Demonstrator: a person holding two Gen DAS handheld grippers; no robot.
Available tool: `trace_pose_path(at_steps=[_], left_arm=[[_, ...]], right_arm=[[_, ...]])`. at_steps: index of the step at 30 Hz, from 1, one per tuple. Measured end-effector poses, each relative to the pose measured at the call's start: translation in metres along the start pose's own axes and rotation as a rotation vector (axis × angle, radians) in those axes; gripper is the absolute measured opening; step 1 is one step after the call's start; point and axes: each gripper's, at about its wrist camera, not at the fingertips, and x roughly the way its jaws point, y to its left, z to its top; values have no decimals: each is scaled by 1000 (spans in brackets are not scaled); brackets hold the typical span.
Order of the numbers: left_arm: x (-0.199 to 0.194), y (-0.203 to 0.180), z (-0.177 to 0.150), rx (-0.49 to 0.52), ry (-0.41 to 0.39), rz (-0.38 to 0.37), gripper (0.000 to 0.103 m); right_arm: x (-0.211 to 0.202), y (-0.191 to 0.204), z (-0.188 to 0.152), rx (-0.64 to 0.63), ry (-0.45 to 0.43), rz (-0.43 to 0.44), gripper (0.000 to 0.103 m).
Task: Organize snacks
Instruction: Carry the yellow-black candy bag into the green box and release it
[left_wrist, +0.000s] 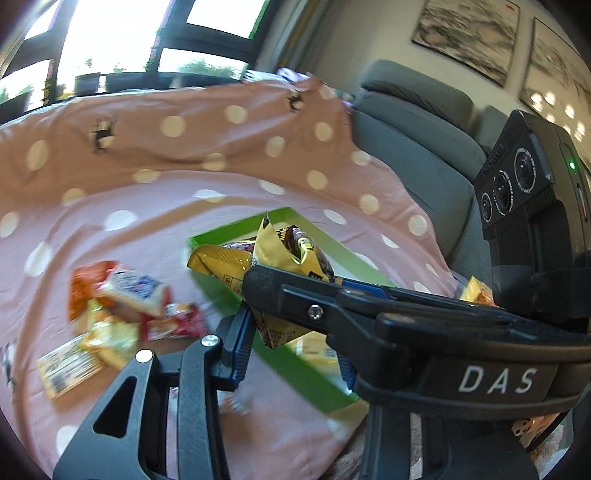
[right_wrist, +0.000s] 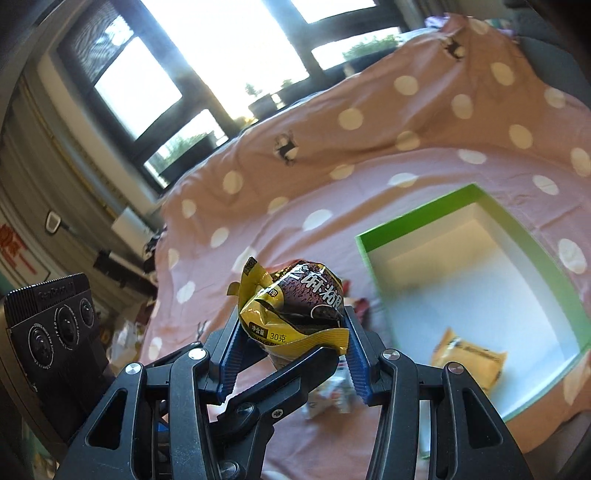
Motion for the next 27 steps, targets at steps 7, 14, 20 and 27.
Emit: trace_pose_path(at_steps=[7, 14, 20, 27], left_arm=[[53, -25, 6, 50, 93, -62, 38], [95, -35, 3, 58, 178, -81, 38], [115, -34, -2, 46, 231, -93, 38], [134, -34, -7, 29, 277, -96, 38]], right_arm=[[-10, -60, 0, 122, -26, -54, 52], [-1, -104, -3, 224, -8, -91, 52], [8, -126, -7, 276, 15, -108, 52], [16, -144, -11, 324, 43, -126, 52]])
